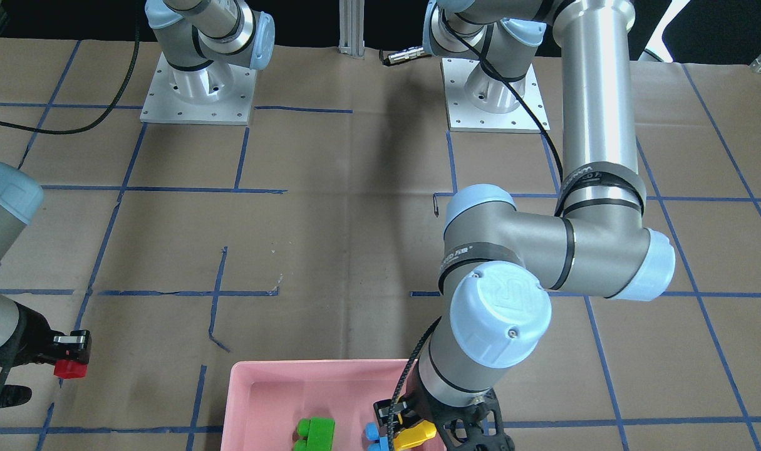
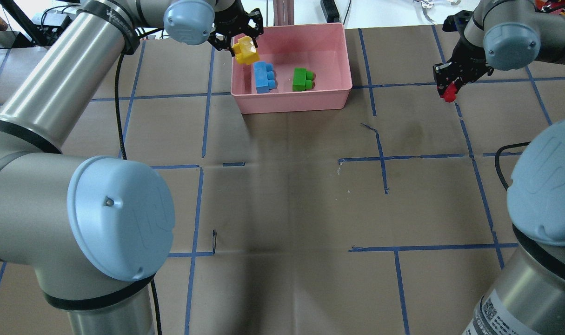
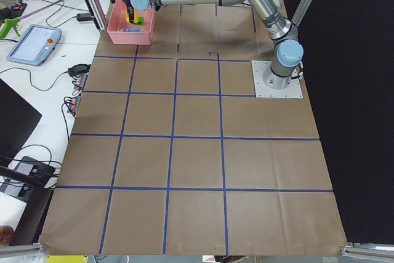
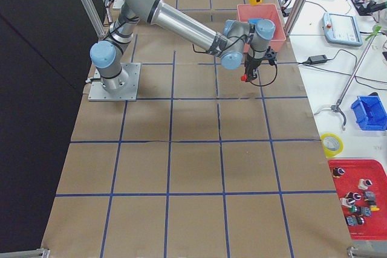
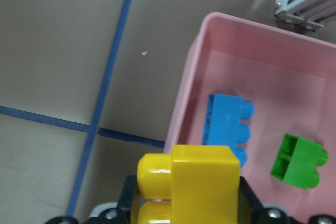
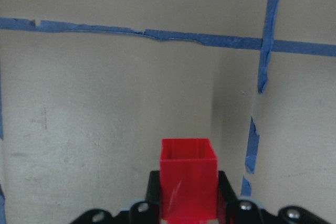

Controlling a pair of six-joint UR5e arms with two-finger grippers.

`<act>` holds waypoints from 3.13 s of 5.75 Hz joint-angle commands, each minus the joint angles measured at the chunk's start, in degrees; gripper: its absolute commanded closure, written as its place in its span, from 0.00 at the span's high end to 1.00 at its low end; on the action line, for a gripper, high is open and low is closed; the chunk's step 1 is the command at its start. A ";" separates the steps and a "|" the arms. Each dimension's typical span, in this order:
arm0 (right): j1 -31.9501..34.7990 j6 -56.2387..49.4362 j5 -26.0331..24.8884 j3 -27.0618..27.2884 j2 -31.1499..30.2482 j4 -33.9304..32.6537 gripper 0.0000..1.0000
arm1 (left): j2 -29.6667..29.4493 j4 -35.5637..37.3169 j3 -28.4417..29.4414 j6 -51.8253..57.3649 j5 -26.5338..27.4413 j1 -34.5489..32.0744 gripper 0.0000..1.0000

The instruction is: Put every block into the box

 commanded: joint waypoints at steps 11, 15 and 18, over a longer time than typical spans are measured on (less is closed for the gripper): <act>22.39 39.58 25.55 -22.23 12.95 -7.56 1.00 | 41.69 -15.42 -31.19 27.44 5.70 9.47 1.00; 20.73 22.17 13.15 -20.38 8.58 4.06 1.00 | 42.43 -17.89 -30.50 27.71 6.75 9.29 1.00; 20.37 19.63 3.85 -19.68 -0.90 23.59 1.00 | 42.52 -17.71 -31.11 27.71 6.67 9.38 1.00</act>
